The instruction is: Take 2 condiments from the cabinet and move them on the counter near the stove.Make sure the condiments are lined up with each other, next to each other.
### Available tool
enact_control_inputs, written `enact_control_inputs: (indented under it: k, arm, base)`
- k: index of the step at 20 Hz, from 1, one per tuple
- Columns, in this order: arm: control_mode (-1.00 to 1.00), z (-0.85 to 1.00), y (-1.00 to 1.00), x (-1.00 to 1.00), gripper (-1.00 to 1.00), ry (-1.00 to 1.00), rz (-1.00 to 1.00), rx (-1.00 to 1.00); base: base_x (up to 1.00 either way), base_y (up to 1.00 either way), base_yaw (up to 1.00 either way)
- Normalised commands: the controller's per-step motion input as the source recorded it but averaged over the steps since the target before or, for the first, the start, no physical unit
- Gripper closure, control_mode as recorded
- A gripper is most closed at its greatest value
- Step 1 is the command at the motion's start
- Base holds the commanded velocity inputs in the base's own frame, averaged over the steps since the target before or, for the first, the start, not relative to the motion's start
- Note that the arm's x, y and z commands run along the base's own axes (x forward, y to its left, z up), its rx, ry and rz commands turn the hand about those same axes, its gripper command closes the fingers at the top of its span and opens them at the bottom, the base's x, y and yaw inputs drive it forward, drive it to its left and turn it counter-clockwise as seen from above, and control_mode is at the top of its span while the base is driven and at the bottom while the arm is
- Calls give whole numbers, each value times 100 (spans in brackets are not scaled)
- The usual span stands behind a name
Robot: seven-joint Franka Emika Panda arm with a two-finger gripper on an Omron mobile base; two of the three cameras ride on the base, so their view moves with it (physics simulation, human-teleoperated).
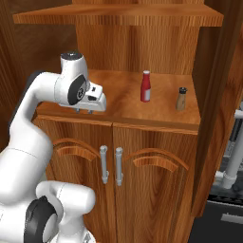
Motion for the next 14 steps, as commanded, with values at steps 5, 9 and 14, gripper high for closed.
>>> enact_control_inputs:
  k: [5, 9, 14]
  arm:
    - [-100, -5, 0, -3, -100, -1, 0, -2]
    - [-100, -23, -30, -16, -100, -15, -5, -12]
    - [-100, -6, -40, -23, -100, -25, -9, -17]
  base:
    - [0, 0, 0]
    - [0, 0, 0]
    - [0, 0, 0]
